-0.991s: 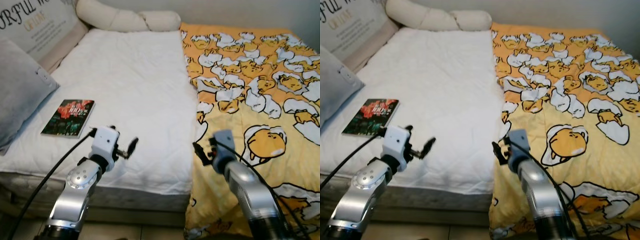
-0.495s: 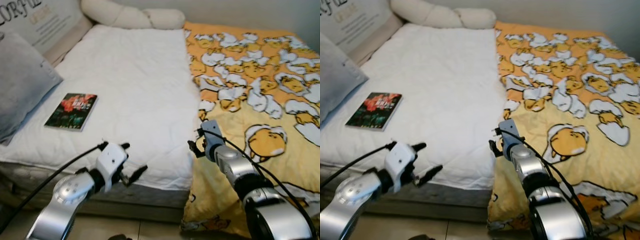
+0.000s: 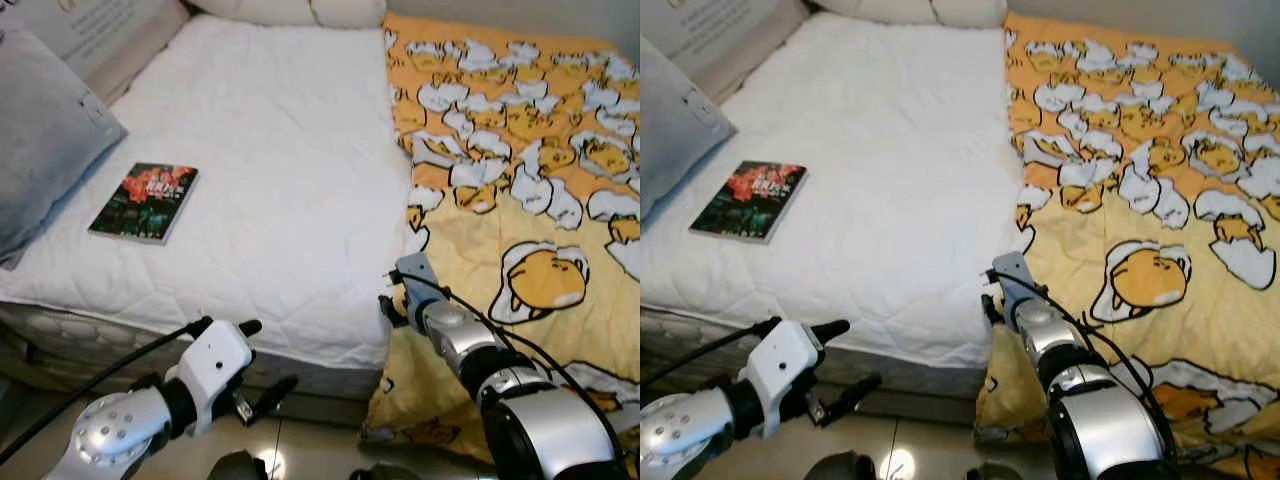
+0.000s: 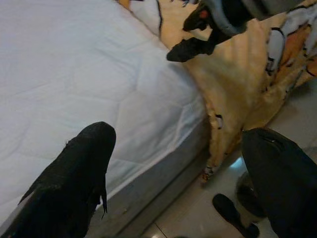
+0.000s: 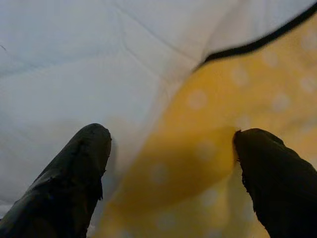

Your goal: Clean up the room

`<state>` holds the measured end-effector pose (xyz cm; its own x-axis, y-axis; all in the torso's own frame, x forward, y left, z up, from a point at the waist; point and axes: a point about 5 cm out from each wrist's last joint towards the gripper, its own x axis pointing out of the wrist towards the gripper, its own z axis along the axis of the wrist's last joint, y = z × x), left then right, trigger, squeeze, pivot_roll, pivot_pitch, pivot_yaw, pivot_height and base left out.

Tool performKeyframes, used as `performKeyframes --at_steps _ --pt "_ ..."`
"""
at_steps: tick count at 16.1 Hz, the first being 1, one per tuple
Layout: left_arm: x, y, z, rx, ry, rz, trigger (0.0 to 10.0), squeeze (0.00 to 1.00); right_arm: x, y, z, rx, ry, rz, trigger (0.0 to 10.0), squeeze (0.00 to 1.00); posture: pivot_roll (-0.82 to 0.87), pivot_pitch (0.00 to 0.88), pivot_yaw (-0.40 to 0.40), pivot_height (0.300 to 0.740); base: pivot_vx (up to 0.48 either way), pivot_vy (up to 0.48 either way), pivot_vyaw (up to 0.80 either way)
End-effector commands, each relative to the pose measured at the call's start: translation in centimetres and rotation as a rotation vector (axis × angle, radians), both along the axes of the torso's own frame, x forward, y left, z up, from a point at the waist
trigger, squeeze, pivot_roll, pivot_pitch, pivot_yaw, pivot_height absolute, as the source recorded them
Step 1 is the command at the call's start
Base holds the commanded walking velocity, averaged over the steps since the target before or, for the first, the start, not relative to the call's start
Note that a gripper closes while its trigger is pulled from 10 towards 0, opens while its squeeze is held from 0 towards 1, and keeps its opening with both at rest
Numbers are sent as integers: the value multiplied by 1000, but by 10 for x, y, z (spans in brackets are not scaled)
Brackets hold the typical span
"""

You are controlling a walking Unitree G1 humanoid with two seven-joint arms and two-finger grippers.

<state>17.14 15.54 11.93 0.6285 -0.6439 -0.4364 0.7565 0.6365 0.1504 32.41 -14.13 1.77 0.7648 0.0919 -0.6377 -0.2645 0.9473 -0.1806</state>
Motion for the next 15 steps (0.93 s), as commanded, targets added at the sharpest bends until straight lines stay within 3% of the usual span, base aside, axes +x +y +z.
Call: performKeyframes --at_steps 1,2,8,15 --pt "-4 -3 3 -3 6 -18 10000 333 -4 -4 -5 -15 16 -18 1333 0 107 153 -60 740 0 0 0" --pt "-6 -4 4 -1 14 -23 10000 337 -7 -6 -9 -2 27 -34 0 0 114 158 -59 740 0 0 0" --pt "-7 -5 6 5 31 -25 10000 329 -13 -15 -14 15 52 -76 0 0 101 145 -52 740 0 0 0" --pt "-1 -5 4 7 24 -20 10000 329 -11 -14 -12 50 53 -66 0 0 102 118 -57 740 0 0 0"
